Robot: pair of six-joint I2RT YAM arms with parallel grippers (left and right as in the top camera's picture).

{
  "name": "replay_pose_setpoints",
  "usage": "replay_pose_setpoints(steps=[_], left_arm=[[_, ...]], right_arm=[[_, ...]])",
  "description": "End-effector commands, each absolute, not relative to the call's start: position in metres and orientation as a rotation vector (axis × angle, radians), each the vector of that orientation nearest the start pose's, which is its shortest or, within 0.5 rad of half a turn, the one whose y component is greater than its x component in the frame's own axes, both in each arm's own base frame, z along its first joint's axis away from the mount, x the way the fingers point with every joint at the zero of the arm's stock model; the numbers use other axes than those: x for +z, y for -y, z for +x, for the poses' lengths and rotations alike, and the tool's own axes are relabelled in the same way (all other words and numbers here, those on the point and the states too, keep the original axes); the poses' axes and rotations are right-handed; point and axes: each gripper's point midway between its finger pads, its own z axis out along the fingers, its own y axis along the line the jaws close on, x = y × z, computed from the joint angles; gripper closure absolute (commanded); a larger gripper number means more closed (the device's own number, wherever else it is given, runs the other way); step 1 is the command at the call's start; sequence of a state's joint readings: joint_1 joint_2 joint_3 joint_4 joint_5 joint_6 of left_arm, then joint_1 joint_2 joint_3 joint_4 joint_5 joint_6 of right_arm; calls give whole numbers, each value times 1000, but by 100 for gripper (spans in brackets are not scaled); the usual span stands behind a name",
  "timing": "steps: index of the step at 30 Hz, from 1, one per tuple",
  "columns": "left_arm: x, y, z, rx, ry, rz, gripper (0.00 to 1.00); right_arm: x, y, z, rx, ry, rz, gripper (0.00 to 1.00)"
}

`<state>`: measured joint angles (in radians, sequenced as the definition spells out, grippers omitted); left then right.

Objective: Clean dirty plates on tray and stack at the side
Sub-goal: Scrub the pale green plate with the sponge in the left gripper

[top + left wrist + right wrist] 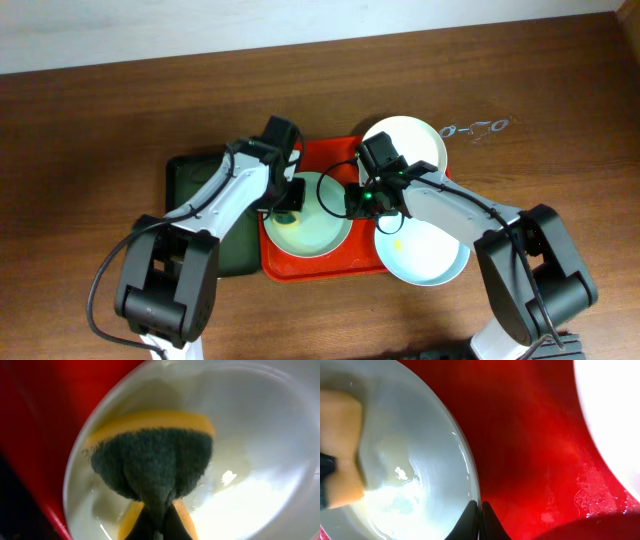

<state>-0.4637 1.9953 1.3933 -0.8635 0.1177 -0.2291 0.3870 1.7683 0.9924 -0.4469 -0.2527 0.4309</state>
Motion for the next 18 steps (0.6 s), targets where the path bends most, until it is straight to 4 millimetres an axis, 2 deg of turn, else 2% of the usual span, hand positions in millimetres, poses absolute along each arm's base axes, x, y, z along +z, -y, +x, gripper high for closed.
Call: replay_pose_setpoints(steps=[1,5,6,8,10,11,13,15,18], left_arm=[[8,190,329,-258,-3052,361,100],[11,219,316,-536,-3060,387,100],[19,233,314,-669,-3043,406,100],[40,253,320,-827,-2979,463,100],[68,263,331,-873,-2903,515,100],[84,258,342,-806,-2874,506,100],[101,243,357,-647,-2850,472,100],[117,210,367,-394,-2858,411,100],[118,144,366,10,-2929,310,100]], right_arm=[[15,-182,324,541,-2884,-13,96],[15,-182,325,543,-2880,-14,96],[15,-182,325,543,-2880,-14,96],[15,-182,325,543,-2880,-14,96],[15,-182,325,543,-2880,-15,96],[15,-182,325,543,-2880,-15,96],[15,-182,325,543,-2881,-15,96],[15,-182,325,543,-2881,-14,92],[15,-182,325,543,-2881,-14,67]])
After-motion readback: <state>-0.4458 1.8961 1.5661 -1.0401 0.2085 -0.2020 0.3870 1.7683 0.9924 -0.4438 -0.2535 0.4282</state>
